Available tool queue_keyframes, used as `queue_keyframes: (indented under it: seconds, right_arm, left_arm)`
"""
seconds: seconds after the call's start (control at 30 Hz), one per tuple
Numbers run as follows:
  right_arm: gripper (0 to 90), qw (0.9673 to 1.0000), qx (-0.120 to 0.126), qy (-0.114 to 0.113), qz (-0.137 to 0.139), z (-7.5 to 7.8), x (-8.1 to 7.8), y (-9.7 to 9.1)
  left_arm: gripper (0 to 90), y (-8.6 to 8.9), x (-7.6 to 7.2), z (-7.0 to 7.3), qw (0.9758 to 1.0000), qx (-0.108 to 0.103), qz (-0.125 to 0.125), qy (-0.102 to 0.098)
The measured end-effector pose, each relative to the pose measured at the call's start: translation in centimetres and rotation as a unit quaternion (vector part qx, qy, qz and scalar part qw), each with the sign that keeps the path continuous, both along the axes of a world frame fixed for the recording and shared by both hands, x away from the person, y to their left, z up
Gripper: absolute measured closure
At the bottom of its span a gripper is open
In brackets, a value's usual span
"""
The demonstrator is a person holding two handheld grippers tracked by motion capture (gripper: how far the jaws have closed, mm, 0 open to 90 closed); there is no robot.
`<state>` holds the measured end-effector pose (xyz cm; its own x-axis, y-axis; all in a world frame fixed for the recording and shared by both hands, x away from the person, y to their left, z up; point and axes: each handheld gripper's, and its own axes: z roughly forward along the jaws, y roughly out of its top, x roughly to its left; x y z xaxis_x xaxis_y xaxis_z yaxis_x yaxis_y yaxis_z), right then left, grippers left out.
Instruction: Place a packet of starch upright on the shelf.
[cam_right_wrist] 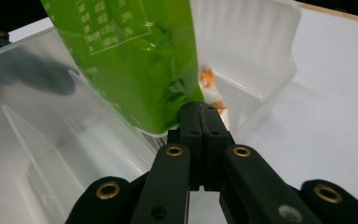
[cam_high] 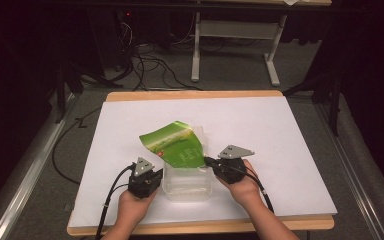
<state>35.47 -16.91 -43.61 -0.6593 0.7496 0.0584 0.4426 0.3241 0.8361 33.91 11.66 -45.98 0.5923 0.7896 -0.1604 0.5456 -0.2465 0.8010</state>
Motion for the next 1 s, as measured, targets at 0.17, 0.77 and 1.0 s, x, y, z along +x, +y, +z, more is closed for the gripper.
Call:
queue_keyframes:
  seconds: [0.17,0.77,1.0]
  right_arm:
    - [90.0,0.9998,-0.014,0.009,0.013,-0.7,0.3,1.7]
    - [45.3,0.9948,0.089,-0.047,0.011,4.0,0.2,0.6]
    - [46.1,0.9948,0.094,-0.036,0.017,4.2,2.3,2.7]
  left_arm:
    - [90.0,0.1,0.1,0.0,1.0,-0.006,0.002,0.006]
    - [59.3,1.1,-0.5,0.3,0.9991,-0.015,0.039,-0.004]
    - [57.1,1.1,-0.5,0.4,0.999,-0.02,0.039,-0.005]
